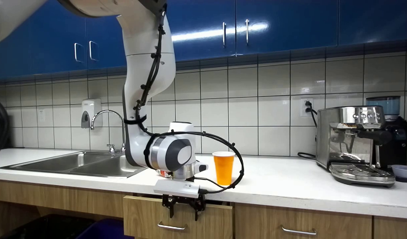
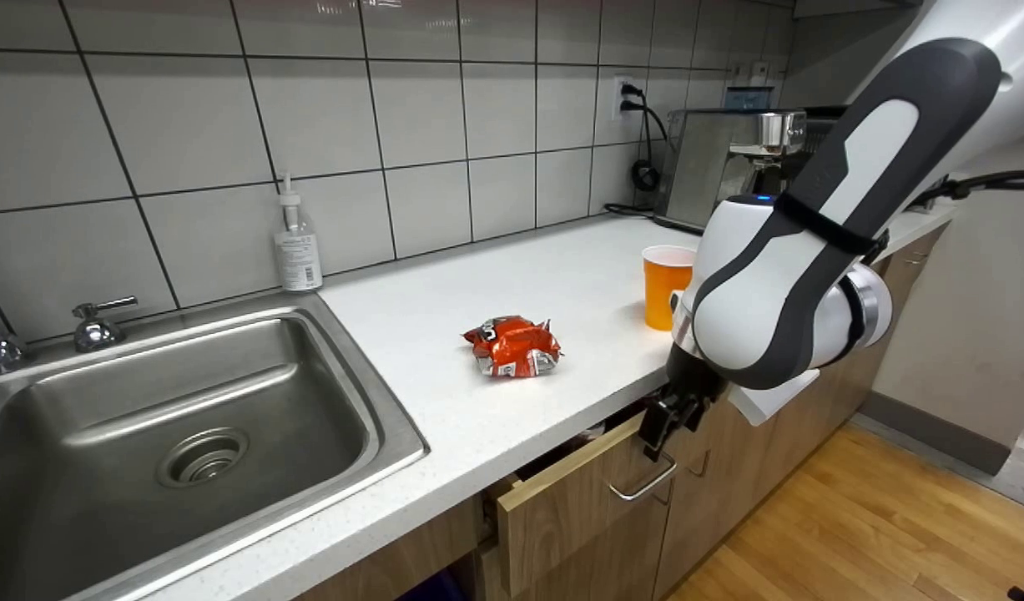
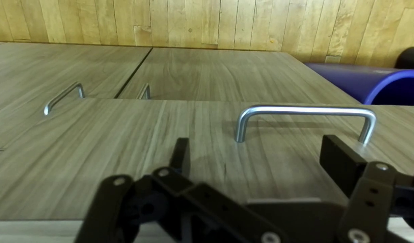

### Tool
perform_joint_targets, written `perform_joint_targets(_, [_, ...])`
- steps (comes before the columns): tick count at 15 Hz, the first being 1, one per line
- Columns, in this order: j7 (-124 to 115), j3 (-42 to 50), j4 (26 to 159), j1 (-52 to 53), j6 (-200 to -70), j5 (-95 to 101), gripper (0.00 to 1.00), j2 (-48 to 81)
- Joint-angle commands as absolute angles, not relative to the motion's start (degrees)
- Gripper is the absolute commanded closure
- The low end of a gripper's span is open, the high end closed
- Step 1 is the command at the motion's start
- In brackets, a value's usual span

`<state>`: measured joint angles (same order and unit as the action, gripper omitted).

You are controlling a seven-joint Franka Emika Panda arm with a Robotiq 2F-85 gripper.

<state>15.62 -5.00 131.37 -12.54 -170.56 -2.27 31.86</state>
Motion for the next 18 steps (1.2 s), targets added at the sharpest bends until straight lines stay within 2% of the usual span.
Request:
perform_joint_targets(1, [15.33,-6.63,132.6,-14.17,-170.68,-2.16,0.0,29.32])
perform_joint_targets(12, [13.75,-6.97,148.74,-15.8,-170.49,-6.1,0.0,13.86])
perform_joint_targets(18, [9.93,-1.88,157.08,-12.17,-165.97,-5.82,0.0,3.2])
